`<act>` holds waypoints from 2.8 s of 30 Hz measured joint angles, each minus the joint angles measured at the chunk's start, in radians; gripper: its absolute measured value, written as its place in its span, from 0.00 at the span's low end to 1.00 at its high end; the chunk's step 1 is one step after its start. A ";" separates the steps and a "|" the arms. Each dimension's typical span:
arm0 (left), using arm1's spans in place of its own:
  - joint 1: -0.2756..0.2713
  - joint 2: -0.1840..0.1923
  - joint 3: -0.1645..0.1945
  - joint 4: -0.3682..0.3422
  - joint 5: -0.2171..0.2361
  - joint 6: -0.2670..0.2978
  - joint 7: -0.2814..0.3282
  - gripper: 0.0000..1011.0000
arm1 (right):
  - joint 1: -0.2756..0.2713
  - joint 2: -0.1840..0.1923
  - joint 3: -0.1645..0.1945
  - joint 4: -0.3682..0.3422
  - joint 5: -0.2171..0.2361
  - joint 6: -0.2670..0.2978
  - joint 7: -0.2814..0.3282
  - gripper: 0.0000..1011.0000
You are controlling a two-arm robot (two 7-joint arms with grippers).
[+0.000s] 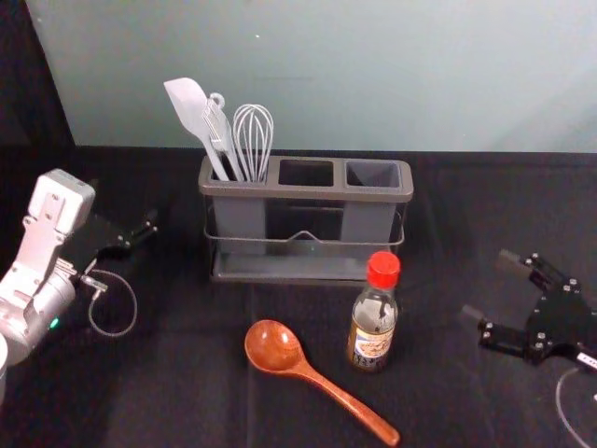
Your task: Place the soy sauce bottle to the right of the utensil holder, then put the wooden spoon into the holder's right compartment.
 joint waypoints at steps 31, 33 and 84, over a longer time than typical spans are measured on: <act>0.000 0.000 0.000 0.000 0.000 0.000 0.000 0.99 | 0.196 -0.104 -0.144 0.051 -0.004 0.150 0.097 0.99; 0.000 0.000 0.000 0.000 0.000 0.000 0.000 0.99 | 0.206 -0.109 -0.150 0.054 -0.008 0.154 0.096 0.99; 0.000 0.000 0.000 0.000 0.000 0.000 0.000 0.99 | 0.322 -0.172 -0.227 0.107 -0.038 0.208 0.072 0.46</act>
